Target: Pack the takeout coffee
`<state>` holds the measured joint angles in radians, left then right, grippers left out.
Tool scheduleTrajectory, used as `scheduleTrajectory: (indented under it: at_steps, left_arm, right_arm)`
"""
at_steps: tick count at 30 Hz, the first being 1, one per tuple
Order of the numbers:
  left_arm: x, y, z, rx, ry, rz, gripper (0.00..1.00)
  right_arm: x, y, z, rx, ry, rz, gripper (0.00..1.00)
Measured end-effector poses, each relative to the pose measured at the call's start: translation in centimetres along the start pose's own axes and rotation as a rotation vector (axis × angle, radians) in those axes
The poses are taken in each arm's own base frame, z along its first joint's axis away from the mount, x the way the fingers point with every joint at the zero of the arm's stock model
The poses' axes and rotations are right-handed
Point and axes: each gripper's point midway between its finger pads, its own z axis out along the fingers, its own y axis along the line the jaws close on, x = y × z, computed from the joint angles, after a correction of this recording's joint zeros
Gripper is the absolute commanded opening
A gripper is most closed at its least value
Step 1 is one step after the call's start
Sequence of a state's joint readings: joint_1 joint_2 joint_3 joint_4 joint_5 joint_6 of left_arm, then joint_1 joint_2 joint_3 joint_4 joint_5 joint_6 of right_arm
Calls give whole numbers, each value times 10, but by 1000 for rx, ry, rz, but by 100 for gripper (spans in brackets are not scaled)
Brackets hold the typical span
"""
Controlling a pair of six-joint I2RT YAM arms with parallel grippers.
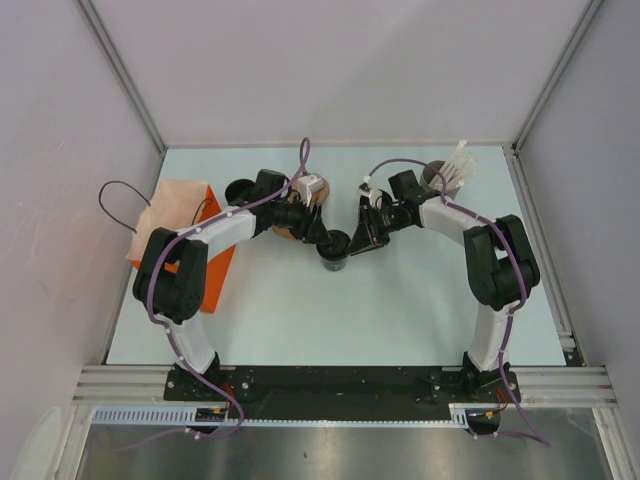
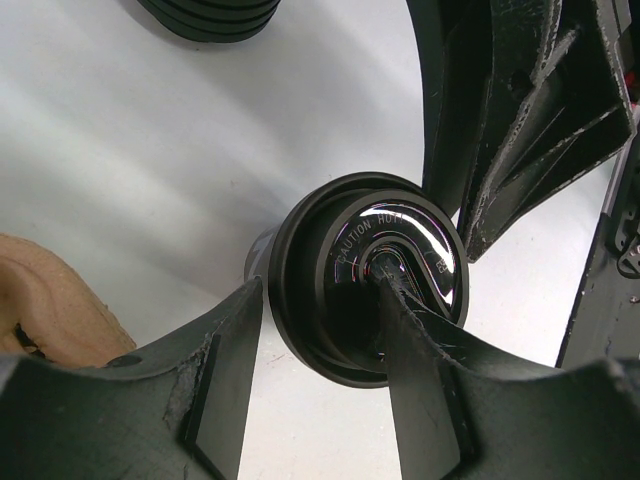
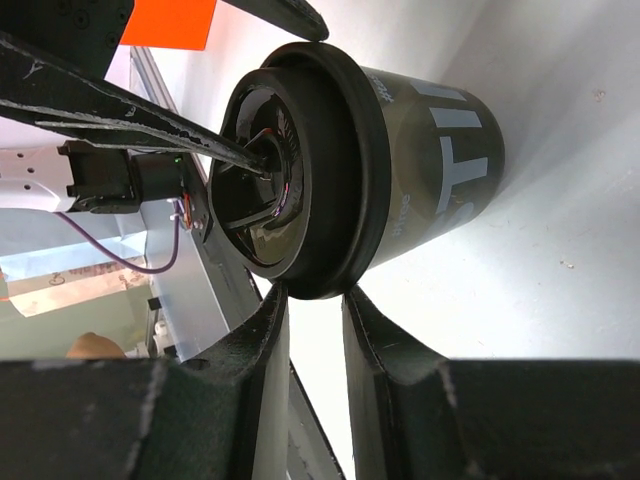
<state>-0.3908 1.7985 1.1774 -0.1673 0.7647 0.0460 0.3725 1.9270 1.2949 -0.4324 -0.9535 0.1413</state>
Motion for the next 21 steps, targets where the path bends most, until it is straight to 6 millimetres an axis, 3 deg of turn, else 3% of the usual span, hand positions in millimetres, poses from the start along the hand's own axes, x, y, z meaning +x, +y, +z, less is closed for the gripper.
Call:
scheduleTrajectory:
  at_steps: [21]
  left_arm:
    - [0, 6, -4, -45, -9, 23, 54]
  right_arm:
    - [-7, -10, 11, 135, -15, -3, 5]
